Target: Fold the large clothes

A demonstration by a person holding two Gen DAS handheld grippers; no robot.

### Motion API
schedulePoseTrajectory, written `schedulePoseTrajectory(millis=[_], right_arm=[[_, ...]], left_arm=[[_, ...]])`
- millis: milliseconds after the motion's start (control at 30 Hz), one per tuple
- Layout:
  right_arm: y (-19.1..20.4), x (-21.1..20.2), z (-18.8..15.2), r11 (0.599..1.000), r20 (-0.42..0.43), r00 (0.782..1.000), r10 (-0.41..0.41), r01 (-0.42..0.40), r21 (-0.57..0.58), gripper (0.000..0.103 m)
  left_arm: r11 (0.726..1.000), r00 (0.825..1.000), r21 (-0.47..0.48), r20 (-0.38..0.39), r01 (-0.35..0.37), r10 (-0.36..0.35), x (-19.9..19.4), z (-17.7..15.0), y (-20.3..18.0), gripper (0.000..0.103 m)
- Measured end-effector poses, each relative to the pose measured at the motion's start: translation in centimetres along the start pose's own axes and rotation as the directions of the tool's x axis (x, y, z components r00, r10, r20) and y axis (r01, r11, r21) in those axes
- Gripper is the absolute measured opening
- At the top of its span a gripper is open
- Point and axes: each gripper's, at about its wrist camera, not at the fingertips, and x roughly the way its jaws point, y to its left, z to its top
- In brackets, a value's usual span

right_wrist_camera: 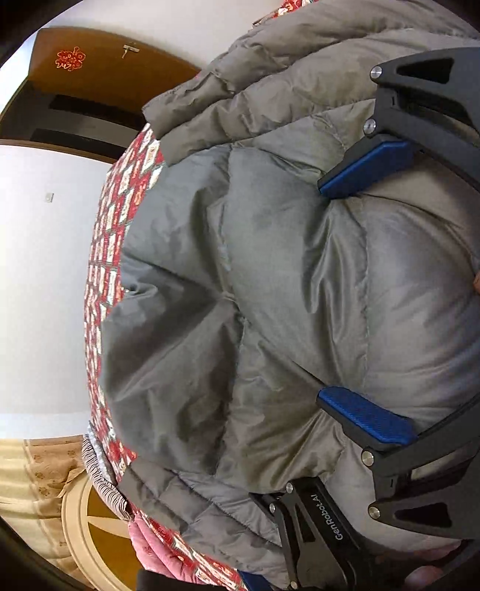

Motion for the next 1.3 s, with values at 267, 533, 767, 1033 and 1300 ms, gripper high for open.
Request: schedulePoseTrajectory(millis=[267,533,767,1033,1300], right_arm=[[0.1,0.6,0.1,1.000,-0.018,1.000,-0.009,0.008,-0.017,0.102],[-1.4,-6.4,-2.3,1.000,0.069,0.997,0.020,-0.021,0.011,0.102],[-0.7,-7.5,-6.4,1.000,0.091,0.996,-0.010,0.011,-0.004,0.102],[-0.1,-5.9,-7.3,0.998,0.074,0.996,-0.042,0.046,-0.042,0.102],[0.2,-5.3,-7.2,0.999,0.050,0.998,-0.027,0.029,-0.040,0.102]], left_arm=[[0.999,0.999,-0.017,-0.025,0.028,-0.029,-0.8,-0.1,1.0,0.103],[0.987,0.999,-0.159,0.037,0.036,-0.030,-6.1,-4.6,8.9,0.103],[0.958,0.988,-0.256,-0.054,0.126,-0.144,-4.5,-7.4,10.9,0.103],[0.912,0.954,-0.325,-0.078,0.252,-0.291,-2.5,-8.1,10.2,0.094],[0.882,0.914,-0.262,-0.006,0.391,-0.406,-4.3,-7.7,8.4,0.018]])
